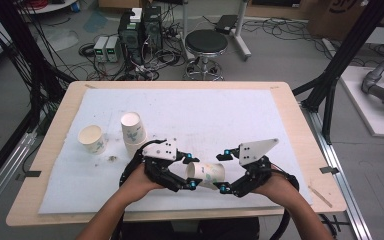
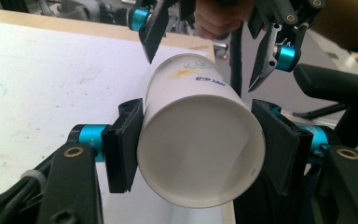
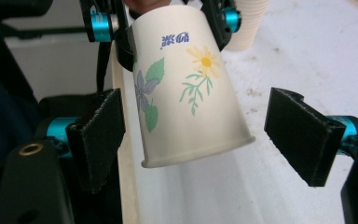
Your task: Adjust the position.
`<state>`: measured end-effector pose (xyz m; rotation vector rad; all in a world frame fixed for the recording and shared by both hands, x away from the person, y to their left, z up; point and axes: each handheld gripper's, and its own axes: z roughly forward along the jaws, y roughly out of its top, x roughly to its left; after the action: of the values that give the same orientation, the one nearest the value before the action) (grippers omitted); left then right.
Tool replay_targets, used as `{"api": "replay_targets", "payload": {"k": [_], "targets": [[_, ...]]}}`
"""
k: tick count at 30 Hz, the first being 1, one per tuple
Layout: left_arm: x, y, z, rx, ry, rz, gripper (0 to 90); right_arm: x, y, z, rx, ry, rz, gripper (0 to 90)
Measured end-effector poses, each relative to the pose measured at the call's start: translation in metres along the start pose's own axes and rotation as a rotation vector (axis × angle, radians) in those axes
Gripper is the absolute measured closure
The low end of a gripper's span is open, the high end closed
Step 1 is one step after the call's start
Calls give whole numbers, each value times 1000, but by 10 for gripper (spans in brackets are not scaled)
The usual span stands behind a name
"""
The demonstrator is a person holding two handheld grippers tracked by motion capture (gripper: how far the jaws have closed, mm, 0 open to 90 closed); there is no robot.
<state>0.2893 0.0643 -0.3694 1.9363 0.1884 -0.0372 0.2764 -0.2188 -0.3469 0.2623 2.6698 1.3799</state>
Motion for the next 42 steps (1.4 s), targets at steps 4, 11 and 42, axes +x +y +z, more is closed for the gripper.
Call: {"api": "replay_targets", "payload": {"k": [4,11,42], "targets": [[0,-7,0,-17,14,-9,367,2,-11,-1,-61,-52,33,208],[-1,-17,-3,-73,42,-21,368,5,-31,-3,-186,-71,81,203],[-7,-26,-3,-211,-26,-8,368,4,-64,16,-296,68,157,206]]}}
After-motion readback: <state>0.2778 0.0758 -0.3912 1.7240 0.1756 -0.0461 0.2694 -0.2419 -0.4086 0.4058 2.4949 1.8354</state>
